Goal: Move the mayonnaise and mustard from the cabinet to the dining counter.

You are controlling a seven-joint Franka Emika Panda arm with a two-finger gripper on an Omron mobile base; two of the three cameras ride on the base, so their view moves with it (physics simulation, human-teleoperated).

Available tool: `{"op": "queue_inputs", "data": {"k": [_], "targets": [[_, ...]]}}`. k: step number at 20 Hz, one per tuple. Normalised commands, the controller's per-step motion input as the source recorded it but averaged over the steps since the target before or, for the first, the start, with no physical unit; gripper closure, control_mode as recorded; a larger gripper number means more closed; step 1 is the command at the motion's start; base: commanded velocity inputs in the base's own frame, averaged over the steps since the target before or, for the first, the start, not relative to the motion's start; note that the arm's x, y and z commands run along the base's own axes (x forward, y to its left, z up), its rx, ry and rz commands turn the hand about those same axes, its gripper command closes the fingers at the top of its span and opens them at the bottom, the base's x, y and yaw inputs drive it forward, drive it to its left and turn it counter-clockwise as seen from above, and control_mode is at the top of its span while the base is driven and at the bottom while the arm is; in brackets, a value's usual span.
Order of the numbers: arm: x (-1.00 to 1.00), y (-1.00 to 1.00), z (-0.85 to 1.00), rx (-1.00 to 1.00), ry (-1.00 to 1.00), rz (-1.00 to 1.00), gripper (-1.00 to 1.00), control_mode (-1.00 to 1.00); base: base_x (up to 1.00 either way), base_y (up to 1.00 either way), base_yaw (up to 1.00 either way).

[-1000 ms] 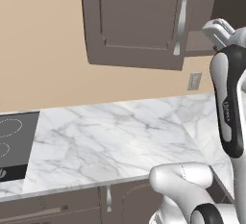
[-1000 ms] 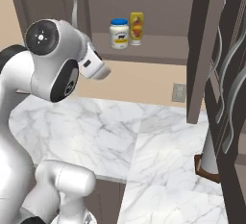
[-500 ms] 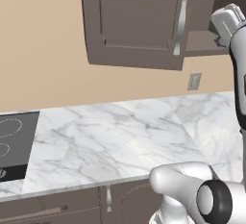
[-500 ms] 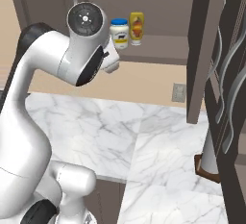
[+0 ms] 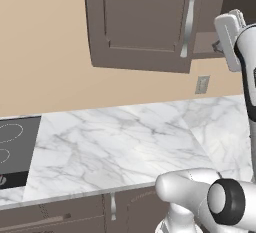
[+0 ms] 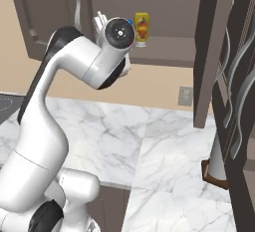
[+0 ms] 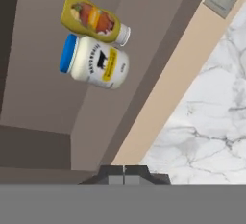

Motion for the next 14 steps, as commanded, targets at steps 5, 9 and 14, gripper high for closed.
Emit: {"op": "queue_inputs", "data": {"k": [5,9,14], "targets": [[0.54,0.10,-0.17,0.15,0.00,0.00,1.00,-1.00,0.00,0.00,0.00],[0.47,0.06,0.00,0.21,0.00,0.01,1.00,-1.00,0.00,0.00,0.00],[0.35,0.07,0.00,0.21,0.00,0.03,1.00,-1.00,0.00,0.00,0.00]]}}
